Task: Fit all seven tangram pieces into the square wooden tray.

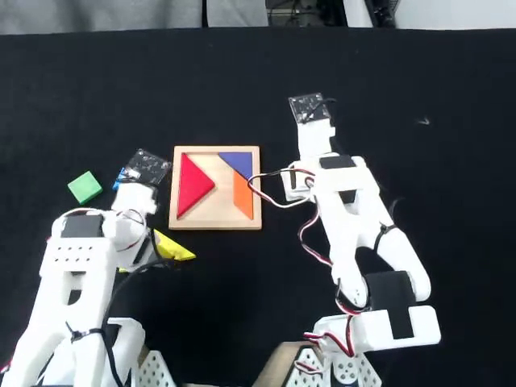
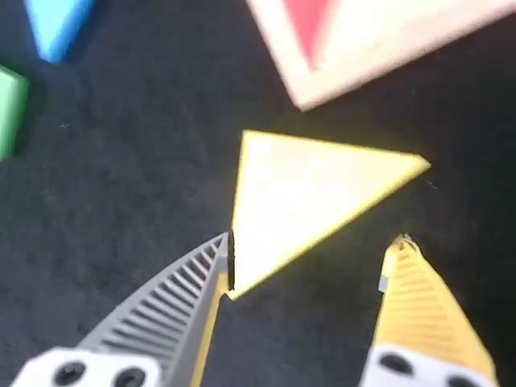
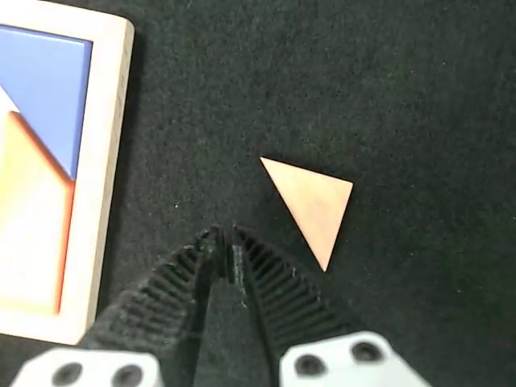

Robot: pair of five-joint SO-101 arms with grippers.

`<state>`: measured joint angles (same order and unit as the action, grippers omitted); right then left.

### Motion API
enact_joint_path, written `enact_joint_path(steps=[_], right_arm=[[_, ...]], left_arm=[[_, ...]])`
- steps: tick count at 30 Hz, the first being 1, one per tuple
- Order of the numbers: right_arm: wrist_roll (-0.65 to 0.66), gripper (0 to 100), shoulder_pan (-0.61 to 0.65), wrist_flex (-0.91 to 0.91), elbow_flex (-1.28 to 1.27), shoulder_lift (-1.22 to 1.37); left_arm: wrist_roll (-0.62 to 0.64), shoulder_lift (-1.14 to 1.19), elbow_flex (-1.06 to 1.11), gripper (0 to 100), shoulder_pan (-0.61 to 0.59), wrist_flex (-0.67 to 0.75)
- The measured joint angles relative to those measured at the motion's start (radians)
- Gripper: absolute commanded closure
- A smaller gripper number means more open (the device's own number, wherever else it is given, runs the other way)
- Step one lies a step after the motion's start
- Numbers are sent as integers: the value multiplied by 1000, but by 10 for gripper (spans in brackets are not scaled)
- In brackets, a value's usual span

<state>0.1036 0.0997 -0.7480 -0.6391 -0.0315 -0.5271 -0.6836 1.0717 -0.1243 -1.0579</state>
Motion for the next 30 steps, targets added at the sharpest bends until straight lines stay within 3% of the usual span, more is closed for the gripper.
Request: enact_joint_path(steps=[5,9,12,22,30], right_arm=[[0,987,0,0,0,0],[0,987,0,0,0,0],[0,987,0,0,0,0],[0,987,17,0,-15,0],[0,987,18,23,-20,0]], left_arm=[[-207,0,18,695,18,43],[-186,0,18,689,18,48],[-152,0,18,631,17,48],[-652,2,14,623,44,34],[-726,255,-186,620,44,15]])
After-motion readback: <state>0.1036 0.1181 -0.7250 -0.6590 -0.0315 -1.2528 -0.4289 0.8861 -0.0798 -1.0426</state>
